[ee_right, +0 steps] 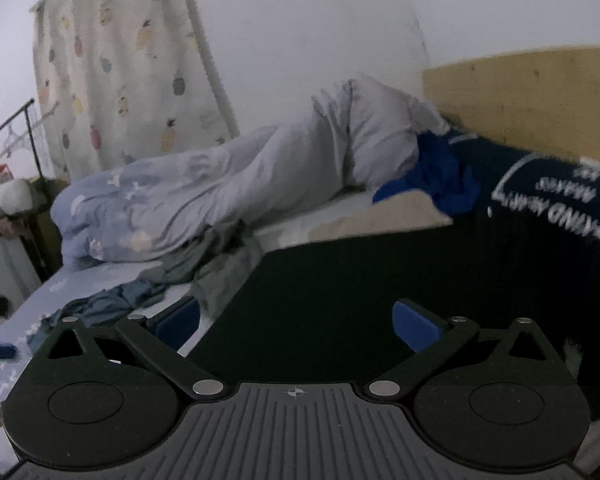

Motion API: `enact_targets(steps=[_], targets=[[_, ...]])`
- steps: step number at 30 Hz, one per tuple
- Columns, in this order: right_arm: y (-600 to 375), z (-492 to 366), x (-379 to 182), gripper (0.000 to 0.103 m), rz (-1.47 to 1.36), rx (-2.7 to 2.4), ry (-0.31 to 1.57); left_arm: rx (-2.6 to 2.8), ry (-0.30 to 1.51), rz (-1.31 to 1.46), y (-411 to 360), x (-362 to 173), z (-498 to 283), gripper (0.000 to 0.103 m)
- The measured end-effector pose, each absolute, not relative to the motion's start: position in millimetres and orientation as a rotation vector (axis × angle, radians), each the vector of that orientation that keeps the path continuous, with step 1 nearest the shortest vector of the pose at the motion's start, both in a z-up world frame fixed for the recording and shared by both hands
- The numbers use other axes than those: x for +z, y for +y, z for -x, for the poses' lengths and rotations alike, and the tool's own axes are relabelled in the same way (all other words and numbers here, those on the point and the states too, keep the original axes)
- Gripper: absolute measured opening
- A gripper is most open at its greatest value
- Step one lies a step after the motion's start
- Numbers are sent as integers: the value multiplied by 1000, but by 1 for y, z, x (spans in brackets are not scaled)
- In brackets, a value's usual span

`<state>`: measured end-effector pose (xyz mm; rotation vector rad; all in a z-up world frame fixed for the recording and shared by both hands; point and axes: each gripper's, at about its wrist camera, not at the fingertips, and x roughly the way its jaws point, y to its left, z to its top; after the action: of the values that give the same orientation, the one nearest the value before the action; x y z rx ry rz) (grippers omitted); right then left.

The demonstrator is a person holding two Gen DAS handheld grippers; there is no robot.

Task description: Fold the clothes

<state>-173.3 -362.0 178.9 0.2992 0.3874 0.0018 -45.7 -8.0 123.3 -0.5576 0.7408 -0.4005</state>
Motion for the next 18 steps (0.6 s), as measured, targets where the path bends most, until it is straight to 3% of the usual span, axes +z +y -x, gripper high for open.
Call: enact_targets(steps=[12, 18], targets=[[-384, 159, 150, 103, -448, 75, 436, -429, 911, 661, -41, -21, -61, 103], [-386, 157, 144, 103, -463, 88, 446, -425, 894, 823, -41, -57, -92, 103]])
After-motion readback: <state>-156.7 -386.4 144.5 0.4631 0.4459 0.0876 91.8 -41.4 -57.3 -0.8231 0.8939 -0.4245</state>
